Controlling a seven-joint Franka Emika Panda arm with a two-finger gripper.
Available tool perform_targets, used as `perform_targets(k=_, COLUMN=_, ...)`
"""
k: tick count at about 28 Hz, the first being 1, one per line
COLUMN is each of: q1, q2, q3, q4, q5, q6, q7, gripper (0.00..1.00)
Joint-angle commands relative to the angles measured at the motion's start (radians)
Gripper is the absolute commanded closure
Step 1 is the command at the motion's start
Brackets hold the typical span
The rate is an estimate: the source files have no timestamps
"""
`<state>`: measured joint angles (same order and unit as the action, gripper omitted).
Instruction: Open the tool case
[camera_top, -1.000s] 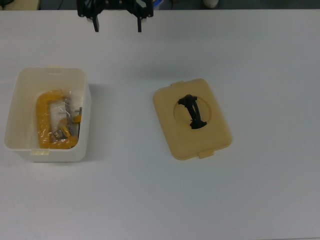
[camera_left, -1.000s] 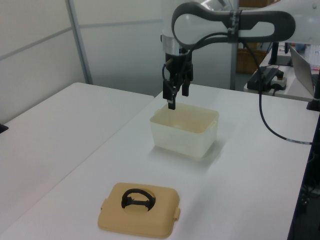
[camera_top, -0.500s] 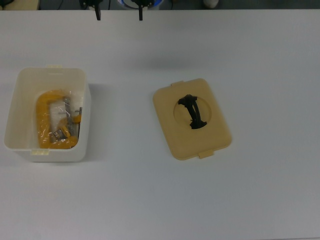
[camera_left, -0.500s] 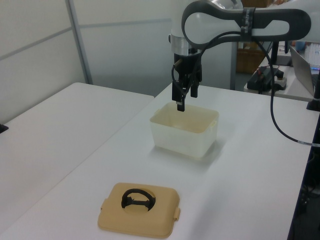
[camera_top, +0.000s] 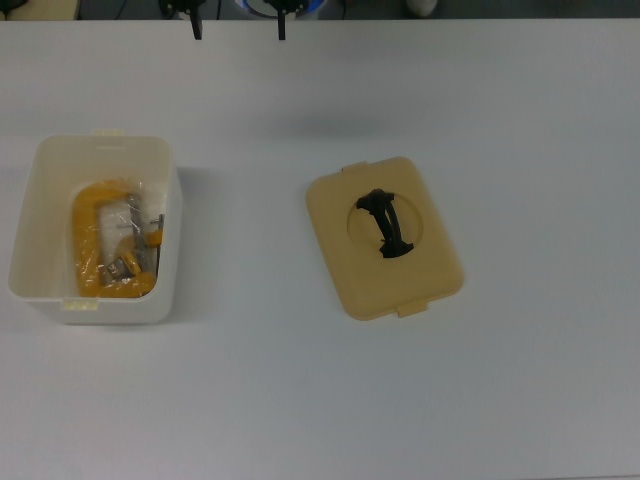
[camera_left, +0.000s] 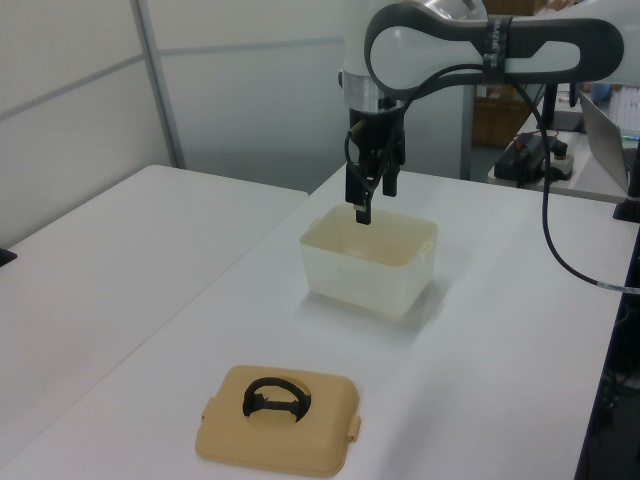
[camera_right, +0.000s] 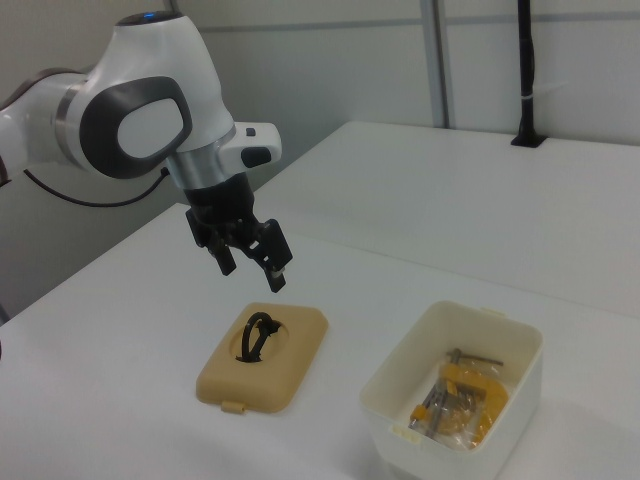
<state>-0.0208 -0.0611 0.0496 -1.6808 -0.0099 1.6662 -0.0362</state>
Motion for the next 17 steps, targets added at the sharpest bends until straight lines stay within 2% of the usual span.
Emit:
perform_targets(k=1, q1=-0.001, q2=-0.019, q3=-0.002, q4=-0.019, q5=0.013, q6=-0.003, q7=-0.025, gripper=0.0)
perform_targets(k=17, q1=-0.001, q2=0.012, q3=-0.004, q4=0.0, q5=0.019, q6=0.032, q7=-0.024, gripper=0.0)
